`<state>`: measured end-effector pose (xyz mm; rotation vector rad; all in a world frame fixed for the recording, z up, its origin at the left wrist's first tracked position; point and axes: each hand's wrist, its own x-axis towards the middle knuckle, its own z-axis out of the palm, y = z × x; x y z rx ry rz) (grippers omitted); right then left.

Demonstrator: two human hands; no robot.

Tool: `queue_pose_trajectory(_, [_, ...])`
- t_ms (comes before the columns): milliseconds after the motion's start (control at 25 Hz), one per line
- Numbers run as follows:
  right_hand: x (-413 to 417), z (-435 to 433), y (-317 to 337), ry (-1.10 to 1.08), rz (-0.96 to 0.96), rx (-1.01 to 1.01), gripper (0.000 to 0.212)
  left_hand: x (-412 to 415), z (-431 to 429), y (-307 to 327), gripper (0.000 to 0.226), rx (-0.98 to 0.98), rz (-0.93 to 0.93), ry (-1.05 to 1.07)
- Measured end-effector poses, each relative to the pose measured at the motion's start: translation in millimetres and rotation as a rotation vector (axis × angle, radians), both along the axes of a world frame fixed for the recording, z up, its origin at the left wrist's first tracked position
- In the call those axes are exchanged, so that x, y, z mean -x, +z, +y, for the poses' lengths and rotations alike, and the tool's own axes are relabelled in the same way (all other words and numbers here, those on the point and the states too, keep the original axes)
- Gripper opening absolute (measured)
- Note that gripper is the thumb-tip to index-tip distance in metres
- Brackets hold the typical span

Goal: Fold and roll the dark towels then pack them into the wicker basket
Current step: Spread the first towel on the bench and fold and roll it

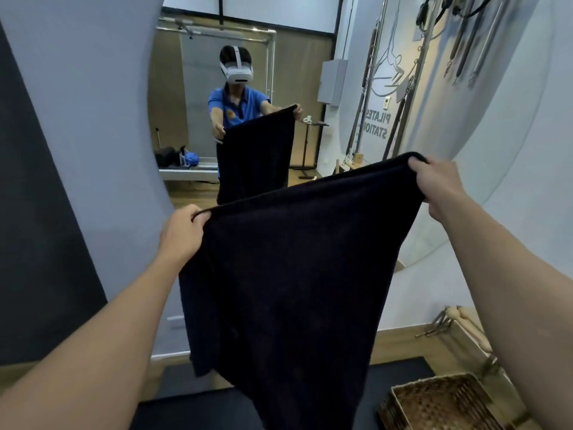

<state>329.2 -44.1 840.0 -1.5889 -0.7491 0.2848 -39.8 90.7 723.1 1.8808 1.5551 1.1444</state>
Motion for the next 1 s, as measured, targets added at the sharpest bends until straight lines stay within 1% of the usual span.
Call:
queue_pose_trajectory(80, [-21,-2,-3,-0.079,0.015,0.020,0.013,3,-3,24,0.027,-0.016,-0.186,-0.114])
queue_pose_trajectory(120, [-28,-4,-3,-0.106,0.052,0.014,0.013,7,-4,38,0.025,0.016,-0.184,-0.211])
queue_pose_trajectory(200, [-36,-7,-9,-0.114,0.193,-0.011,0.012,13,-1,64,0.014,0.043,0.004,-0.366])
queue_pose_trajectory(240, [-36,-7,-14,-0.106,0.278,-0.042,0.012,13,3,72,0.008,0.002,0.074,-0.381])
queue_pose_trajectory(320, [-24,-7,-24,-0.040,0.400,-0.146,0.012,10,9,82,0.009,-0.143,0.090,-0.319])
queue_pose_trajectory(360, [-14,-8,-26,0.022,0.367,-0.168,0.010,8,10,83,0.011,-0.207,0.079,-0.276])
queue_pose_trajectory(400, [-2,-9,-25,0.119,0.235,-0.114,0.014,5,11,84,0.012,-0.252,0.068,-0.241])
queue_pose_trajectory(440, [7,-9,-25,0.243,0.003,0.047,0.025,4,10,86,0.012,-0.274,0.052,-0.214])
queue_pose_trajectory(520, [32,-6,-24,0.481,-0.499,0.445,0.059,2,8,91,0.013,-0.299,0.016,-0.159])
queue_pose_trajectory(560, [47,-2,-25,0.552,-0.689,0.594,0.076,2,6,94,0.014,-0.312,-0.006,-0.143])
queue_pose_trajectory(600, [60,3,-29,0.605,-0.816,0.699,0.089,0,2,97,0.014,-0.328,-0.028,-0.146])
queue_pose_trajectory(640, [75,8,-35,0.653,-0.940,0.790,0.096,-1,0,99,0.014,-0.342,-0.044,-0.155])
queue_pose_trajectory(720, [99,15,-49,0.700,-1.239,0.929,0.097,-3,-7,102,0.014,-0.354,-0.037,-0.153])
queue_pose_trajectory(760, [106,16,-56,0.679,-1.391,0.951,0.091,-1,-10,103,0.014,-0.357,-0.030,-0.140])
queue_pose_trajectory(800, [110,15,-62,0.635,-1.519,0.941,0.081,3,-10,104,0.015,-0.353,-0.030,-0.116])
queue_pose_trajectory(840, [112,15,-65,0.573,-1.583,0.889,0.062,9,-9,104,0.015,-0.344,-0.032,-0.086])
queue_pose_trajectory(880, [113,13,-66,0.514,-1.563,0.842,0.041,18,-8,104,0.016,-0.335,-0.031,-0.049])
queue_pose_trajectory(920, [111,14,-65,0.469,-1.469,0.801,0.029,27,-6,103,0.015,-0.332,-0.024,-0.014])
queue_pose_trajectory(960, [110,14,-63,0.444,-1.311,0.760,0.029,36,-4,102,0.015,-0.333,-0.010,0.011])
queue_pose_trajectory(1000, [106,16,-59,0.443,-1.113,0.718,0.029,43,-4,101,0.014,-0.336,0.008,0.021])
